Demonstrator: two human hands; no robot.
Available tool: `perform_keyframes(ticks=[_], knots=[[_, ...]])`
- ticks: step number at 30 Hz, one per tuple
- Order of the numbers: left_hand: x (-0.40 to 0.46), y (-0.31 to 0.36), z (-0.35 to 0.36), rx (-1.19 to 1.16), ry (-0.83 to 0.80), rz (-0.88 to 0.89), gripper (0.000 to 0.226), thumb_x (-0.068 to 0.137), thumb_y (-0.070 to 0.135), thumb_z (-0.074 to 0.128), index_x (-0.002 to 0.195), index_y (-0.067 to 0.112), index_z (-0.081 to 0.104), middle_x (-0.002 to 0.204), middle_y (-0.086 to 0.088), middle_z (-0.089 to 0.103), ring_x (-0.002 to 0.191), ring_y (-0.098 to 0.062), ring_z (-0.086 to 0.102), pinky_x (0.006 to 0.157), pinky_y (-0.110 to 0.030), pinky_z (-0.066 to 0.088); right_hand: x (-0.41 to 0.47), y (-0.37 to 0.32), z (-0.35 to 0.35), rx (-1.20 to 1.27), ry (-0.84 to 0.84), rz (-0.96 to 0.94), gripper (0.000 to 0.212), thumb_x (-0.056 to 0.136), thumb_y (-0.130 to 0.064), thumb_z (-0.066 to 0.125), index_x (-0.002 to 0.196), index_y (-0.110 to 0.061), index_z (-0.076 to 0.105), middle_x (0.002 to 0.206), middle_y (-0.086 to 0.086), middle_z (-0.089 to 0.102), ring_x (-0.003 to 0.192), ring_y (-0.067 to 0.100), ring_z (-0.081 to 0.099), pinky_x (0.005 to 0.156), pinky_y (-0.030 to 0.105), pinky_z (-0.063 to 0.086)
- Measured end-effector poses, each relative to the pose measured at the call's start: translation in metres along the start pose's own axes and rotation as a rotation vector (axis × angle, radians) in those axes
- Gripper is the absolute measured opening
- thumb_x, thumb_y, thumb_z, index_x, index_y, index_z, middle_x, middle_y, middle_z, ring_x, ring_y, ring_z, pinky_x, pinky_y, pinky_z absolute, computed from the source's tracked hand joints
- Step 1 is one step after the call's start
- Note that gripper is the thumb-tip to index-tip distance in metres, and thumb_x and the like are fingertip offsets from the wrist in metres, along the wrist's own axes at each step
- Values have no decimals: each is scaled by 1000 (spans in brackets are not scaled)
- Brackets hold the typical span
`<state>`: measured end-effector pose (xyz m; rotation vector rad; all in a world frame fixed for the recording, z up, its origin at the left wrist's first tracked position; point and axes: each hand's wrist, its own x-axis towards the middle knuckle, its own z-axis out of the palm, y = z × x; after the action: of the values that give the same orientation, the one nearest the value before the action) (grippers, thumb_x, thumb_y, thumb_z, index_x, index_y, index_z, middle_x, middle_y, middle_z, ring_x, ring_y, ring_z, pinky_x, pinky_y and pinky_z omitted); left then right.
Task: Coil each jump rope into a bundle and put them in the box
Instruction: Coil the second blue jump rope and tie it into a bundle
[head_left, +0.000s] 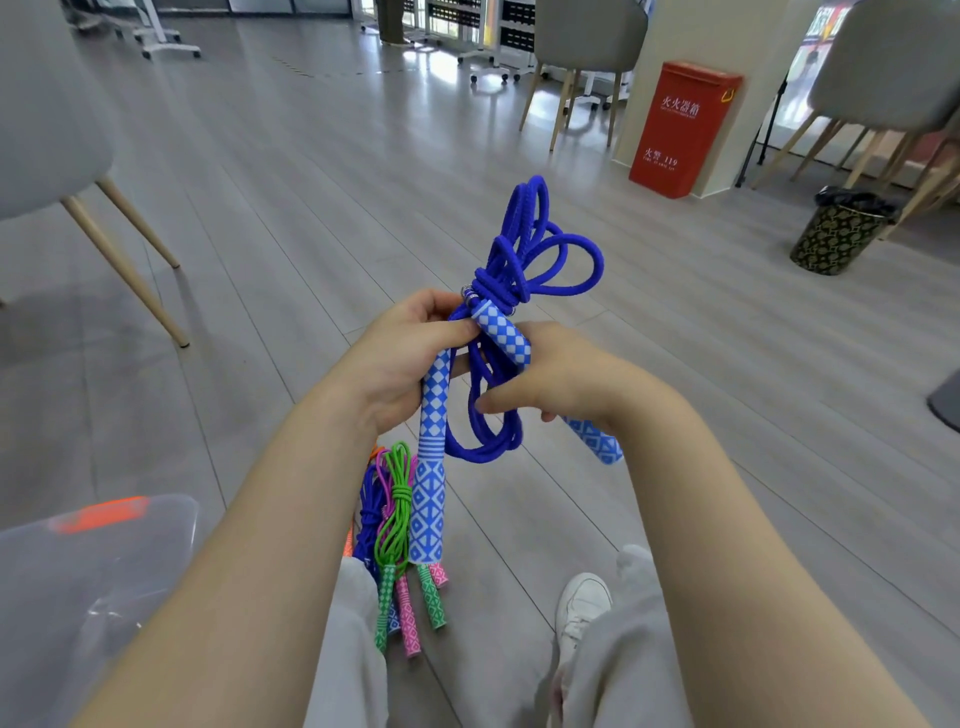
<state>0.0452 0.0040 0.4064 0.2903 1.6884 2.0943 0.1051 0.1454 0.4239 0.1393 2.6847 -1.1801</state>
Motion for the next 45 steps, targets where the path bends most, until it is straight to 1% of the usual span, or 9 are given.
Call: perform_keyframes(ticks=[4,11,14,22,30,33,37,42,45], knots=[[2,-2,0,21,-14,4,12,92,3,57,103,7,58,97,-12,66,80,-18,69,76,-30,58,-4,0,-8,34,26,29,18,79,-11,67,96,-7,64,74,4,69,52,7,55,44,17,41],[-2,-5,-5,349,-87,-59,29,95,33,55,112,10,60,91,-1,72,79,-8,68,81,-31,52,-4,10,-13,135,18,33,29,78,-9,63,105,-14,54,92,16,73,72,18,64,53,26,44],[-4,-5,-3,363,-169,-113,35,97,36,50,114,7,61,91,-5,70,85,-16,70,90,-40,52,-7,11,-17,147,-2,24,28,78,-7,60,105,-11,54,95,19,71,74,19,62,53,28,42],[-10,4,-1,70,-319,-178,11,98,10,48,93,5,57,73,-1,54,62,-14,54,80,-40,57,-9,13,-20,155,-54,-26,25,79,-5,58,103,-11,56,87,16,66,71,16,61,52,26,41],[-8,1,3,82,-184,-178,31,84,46,63,88,16,52,57,6,33,49,-11,33,58,-27,45,-7,15,-14,150,-100,-33,25,81,-2,59,103,-11,53,83,8,65,74,17,63,65,35,48],[-6,-3,4,140,-123,-117,33,83,44,67,92,16,51,55,7,31,47,-11,31,52,-24,43,-3,17,-10,121,-107,-38,24,81,-4,62,101,-13,52,84,5,66,78,17,64,82,40,55],[-5,-4,3,222,-117,-76,24,86,35,68,80,17,53,50,10,34,45,-9,32,51,-23,43,-2,21,-6,113,-125,-33,27,81,-10,64,105,-18,54,89,6,66,82,18,65,85,42,56],[-2,0,0,-3,-56,-135,20,89,34,62,74,22,58,54,8,28,45,-9,27,54,-24,39,-9,30,-13,467,-227,-87,32,88,-9,63,119,-11,57,89,4,63,85,17,65,82,29,52],[-1,3,-6,-167,-86,-173,22,90,36,60,73,22,58,56,9,27,44,-6,29,56,-22,41,-11,41,-20,789,-378,-125,54,81,-22,69,129,-4,53,93,7,62,93,22,61,90,33,51]])
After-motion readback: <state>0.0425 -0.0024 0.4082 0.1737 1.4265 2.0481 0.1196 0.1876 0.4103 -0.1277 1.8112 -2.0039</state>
